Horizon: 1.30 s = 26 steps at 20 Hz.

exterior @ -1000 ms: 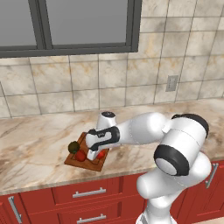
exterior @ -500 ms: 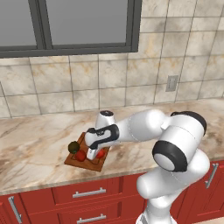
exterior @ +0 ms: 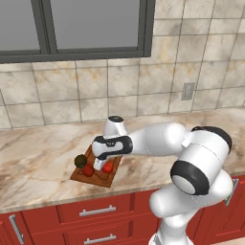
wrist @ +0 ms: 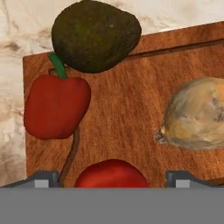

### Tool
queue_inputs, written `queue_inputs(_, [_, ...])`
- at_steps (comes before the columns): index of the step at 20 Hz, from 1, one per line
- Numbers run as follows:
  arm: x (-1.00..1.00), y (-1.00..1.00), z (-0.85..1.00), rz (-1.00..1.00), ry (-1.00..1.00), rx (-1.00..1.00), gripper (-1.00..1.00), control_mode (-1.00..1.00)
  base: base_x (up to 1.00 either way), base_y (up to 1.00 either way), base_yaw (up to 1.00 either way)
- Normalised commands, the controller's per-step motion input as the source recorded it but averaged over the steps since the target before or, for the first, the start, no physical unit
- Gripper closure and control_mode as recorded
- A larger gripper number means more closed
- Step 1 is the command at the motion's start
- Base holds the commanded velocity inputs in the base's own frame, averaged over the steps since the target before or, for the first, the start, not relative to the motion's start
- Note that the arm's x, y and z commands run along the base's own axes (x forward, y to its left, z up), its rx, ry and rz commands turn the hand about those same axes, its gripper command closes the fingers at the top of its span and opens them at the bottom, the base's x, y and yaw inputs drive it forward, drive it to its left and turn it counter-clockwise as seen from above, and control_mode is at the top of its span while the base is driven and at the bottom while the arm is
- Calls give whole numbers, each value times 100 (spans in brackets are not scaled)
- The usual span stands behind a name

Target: Place the avocado, onion, tomato, and bell pepper on the cutting board.

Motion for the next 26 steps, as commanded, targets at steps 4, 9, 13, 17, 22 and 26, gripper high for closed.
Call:
queue_inputs(4, [0, 0, 53, 0, -7, 0, -100, -100, 0, 0, 0])
queue_inputs(9, [-21, -14, 57, 0, -9, 0, -100, -100, 0, 0, 0])
queue_inputs(13, [-45, -63, 46, 0, -13, 6, -100, -100, 0, 0, 0])
queue_inputs(17, [-50, -86, 41, 0, -14, 10, -100, -100, 0, 0, 0])
queue_inputs(22, [-43, -91, 38, 0, -15, 11, -100, -100, 0, 0, 0])
queue_inputs(26, [-29, -86, 28, -1, -9, 13, -100, -100, 0, 0, 0])
